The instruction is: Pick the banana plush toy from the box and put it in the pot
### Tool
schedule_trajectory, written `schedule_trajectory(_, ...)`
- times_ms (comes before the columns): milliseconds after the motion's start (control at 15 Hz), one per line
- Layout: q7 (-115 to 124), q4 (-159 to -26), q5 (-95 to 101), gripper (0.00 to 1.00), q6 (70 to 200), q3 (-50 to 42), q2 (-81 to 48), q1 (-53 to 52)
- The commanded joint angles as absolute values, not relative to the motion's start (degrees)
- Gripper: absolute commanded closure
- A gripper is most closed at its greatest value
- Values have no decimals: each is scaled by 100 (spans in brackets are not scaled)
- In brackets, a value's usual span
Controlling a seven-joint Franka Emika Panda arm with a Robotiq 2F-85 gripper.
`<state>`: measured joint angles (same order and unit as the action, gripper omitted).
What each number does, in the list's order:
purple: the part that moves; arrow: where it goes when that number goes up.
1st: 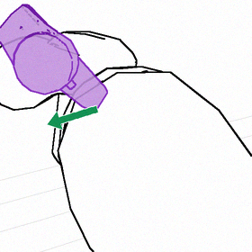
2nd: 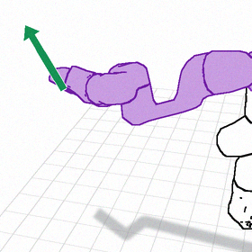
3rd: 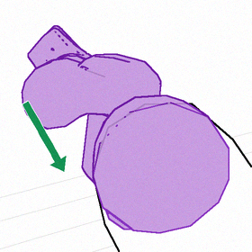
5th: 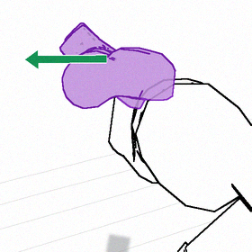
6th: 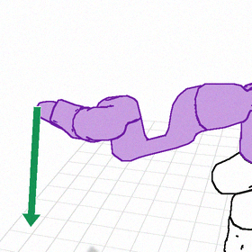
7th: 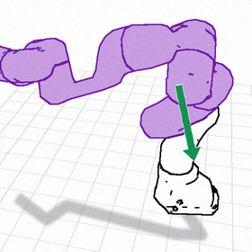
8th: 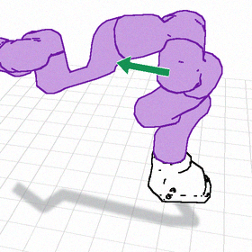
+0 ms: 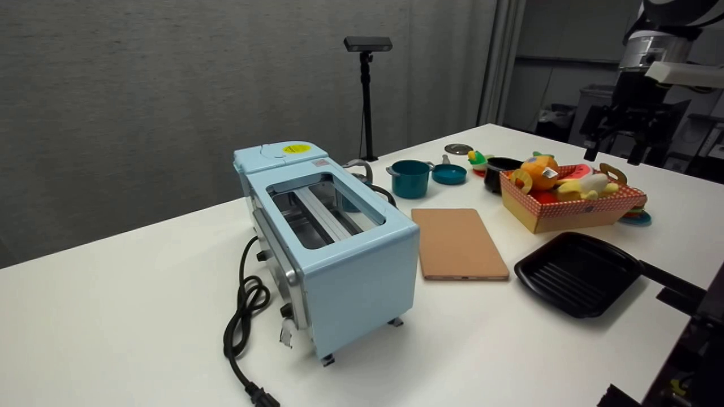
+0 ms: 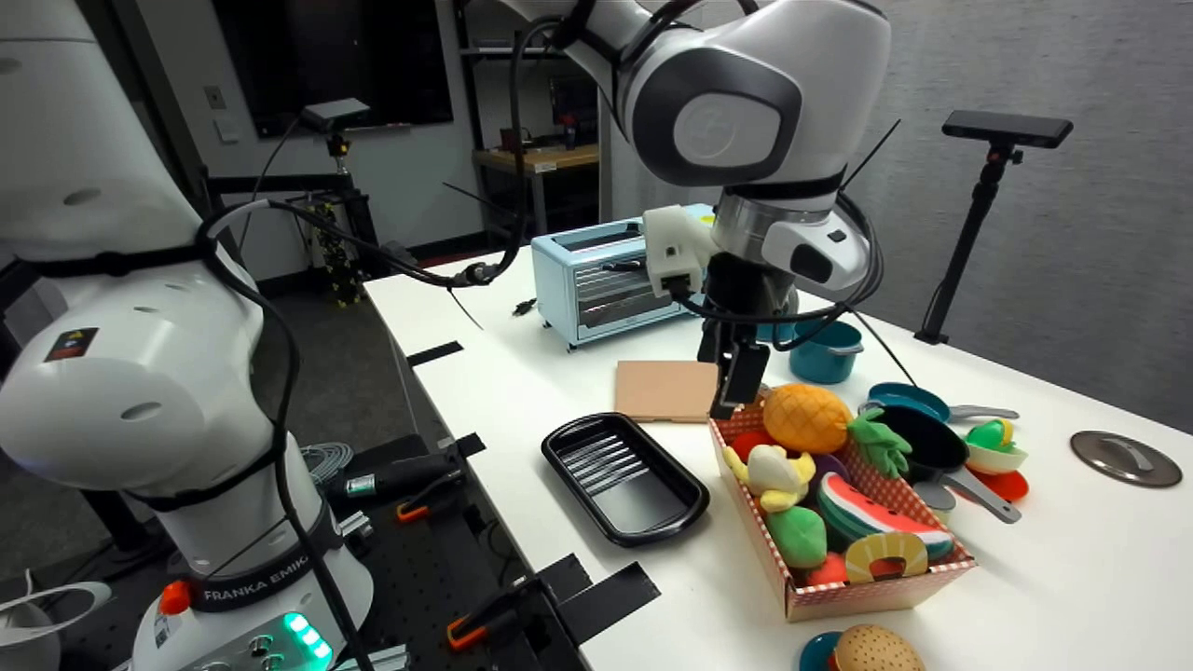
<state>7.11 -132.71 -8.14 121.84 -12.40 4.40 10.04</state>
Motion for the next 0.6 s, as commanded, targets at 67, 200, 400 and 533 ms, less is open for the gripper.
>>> schedule_trajectory(67, 784, -12658, -938, 0, 12143, -1313, -102, 1140)
schedule_trajectory(200, 803, -12402, -980, 0, 12115, -1394, -323, 1203)
schedule_trajectory(400, 839, -12077, -992, 0, 12116, -1457, -669, 1292)
schedule_trajectory(533, 880, -11890, -983, 0, 12114, -1466, -903, 1333)
